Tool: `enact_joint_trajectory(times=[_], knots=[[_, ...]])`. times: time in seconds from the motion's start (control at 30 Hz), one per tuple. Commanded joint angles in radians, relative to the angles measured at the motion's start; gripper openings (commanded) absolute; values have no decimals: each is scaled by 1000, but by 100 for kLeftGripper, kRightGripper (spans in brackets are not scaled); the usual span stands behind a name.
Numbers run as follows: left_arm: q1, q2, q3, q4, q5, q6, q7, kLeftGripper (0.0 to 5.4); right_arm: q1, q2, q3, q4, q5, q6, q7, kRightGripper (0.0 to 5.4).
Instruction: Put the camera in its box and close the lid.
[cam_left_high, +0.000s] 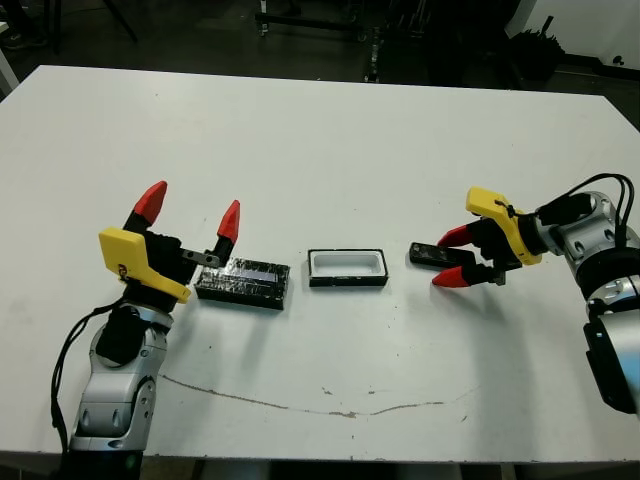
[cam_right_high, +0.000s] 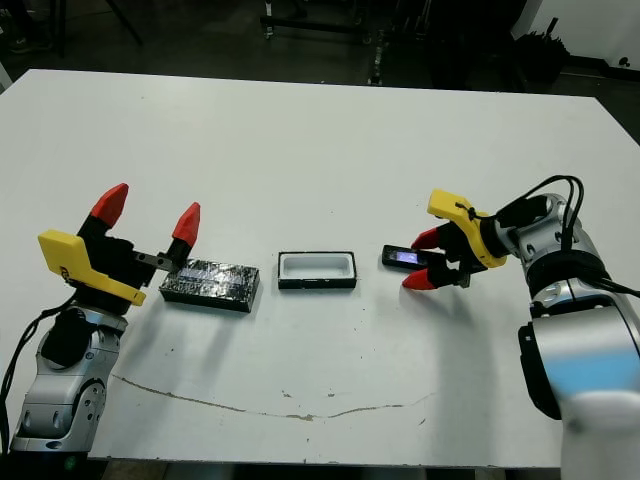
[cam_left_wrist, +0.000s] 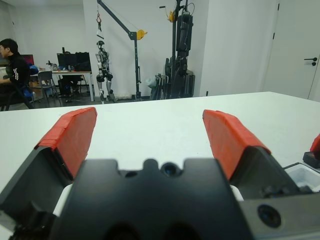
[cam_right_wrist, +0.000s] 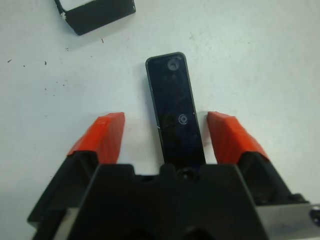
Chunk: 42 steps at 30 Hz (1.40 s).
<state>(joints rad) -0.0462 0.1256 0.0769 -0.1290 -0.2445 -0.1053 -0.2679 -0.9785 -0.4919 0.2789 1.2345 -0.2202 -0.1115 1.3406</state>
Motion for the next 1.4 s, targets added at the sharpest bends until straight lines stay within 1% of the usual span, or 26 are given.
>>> enact_joint_trajectory(times=[0.03,0.13,0.2,0.33,0.43,0.57,0.77,0.87,0.97,1.07,1.1,1.13,1.17,1.23,1.27,1.4], knots=[[6,3,6,9,6,-8,0,540,55,9,35,6,-52,-10,-62,367],[9,2,7,4,9,-3,7,540,66,2,39,-5,-53,-36,-86,331],[10,2,6,1,14,-2,11,540,66,0,44,-7,-56,-26,-94,309],[8,2,8,6,8,-3,5,540,69,-9,67,-30,-76,-67,-115,265],[10,1,6,0,11,2,9,540,66,-7,63,-24,-67,-49,-104,221],[9,0,7,0,10,5,10,540,63,-20,82,-52,-86,-81,-128,173],[9,-2,7,0,6,6,9,540,59,-32,92,-72,-88,-115,-112,168],[10,-2,7,-3,13,8,16,540,62,-37,97,-80,-93,-129,-114,168],[12,-2,5,-8,27,6,26,540,62,-35,99,-78,-94,-127,-110,168],[11,-2,3,-6,25,2,24,540,64,-32,74,-71,-70,-115,-114,168],[10,-3,4,-5,21,4,23,540,69,-36,63,-81,-62,-134,-132,168],[9,-4,4,-3,18,4,21,540,78,-41,45,-93,-46,-175,-149,168],[7,-4,5,-1,14,3,18,540,76,-42,20,-95,-20,-176,-138,168],[6,-2,4,-1,13,3,15,540,58,-34,-29,-82,38,-129,-83,168],[6,-2,3,-2,15,4,16,540,47,-30,-51,-81,64,-126,-55,168],[6,-1,0,-8,16,14,19,540,-10,-18,-107,-106,134,-76,28,168]])
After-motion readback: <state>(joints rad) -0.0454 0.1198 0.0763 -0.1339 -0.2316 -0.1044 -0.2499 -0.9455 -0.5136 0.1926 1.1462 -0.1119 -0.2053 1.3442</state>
